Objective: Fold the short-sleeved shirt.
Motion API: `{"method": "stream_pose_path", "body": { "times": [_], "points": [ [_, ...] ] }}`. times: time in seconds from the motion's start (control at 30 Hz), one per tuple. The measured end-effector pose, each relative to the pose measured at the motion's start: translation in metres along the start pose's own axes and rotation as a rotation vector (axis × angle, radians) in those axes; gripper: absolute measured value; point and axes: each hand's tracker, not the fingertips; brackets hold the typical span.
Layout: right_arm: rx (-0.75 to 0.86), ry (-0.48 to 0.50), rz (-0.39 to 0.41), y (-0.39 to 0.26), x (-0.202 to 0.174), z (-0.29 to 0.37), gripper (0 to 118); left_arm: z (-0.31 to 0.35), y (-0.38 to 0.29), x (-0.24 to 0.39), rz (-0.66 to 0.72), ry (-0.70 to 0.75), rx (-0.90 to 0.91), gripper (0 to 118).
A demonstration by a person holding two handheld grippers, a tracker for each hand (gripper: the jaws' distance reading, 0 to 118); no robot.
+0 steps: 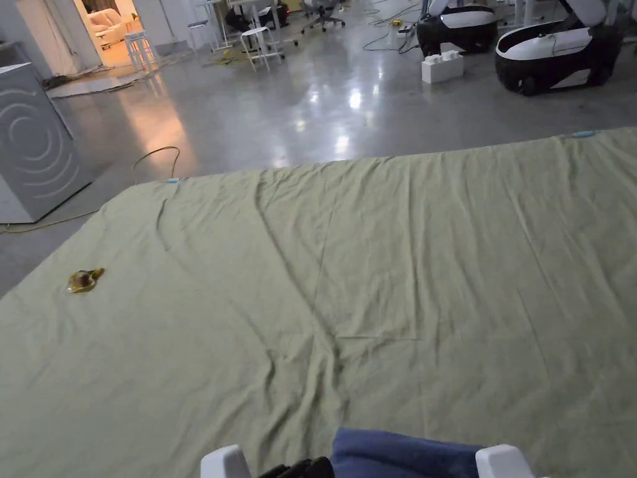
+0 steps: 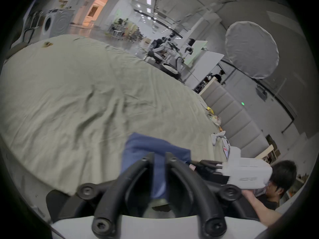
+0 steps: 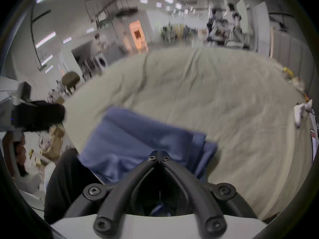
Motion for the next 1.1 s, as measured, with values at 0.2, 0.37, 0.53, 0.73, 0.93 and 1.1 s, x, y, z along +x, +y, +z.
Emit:
{"method": "stream_pose_path", "body": {
  "times": [0.2,0.37,0.53,0.73,0.93,1.1],
  "points": [
    [0.037,-0.049,-0.033,-0.020,0.002,-0.008,0,-0.041,0.047,-0.129,0.223,-0.148,-0.094,110],
    [0.042,-0.036,-0.046,-0.020,0.010,-0.009,0,-0.170,0.069,-0.152,0.228,-0.237,-0.323,110],
    [0.048,-0.010,-0.091,-0.021,0.012,-0.006,0,-0.240,0.055,-0.119,0.157,-0.193,-0.416,62],
    [0.080,0.048,-0.088,-0.019,0.010,0.015,1,-0.190,0.066,-0.081,0.111,-0.186,-0.360,34],
    [0.275,0.150,-0.254,-0.030,0.010,0.072,1,-0.080,0.147,-0.122,0.083,-0.024,-0.211,34],
    [0.232,0.150,-0.308,-0.049,0.018,0.072,1,-0.110,0.236,-0.235,0.171,0.369,-0.260,34]
  ]
}}
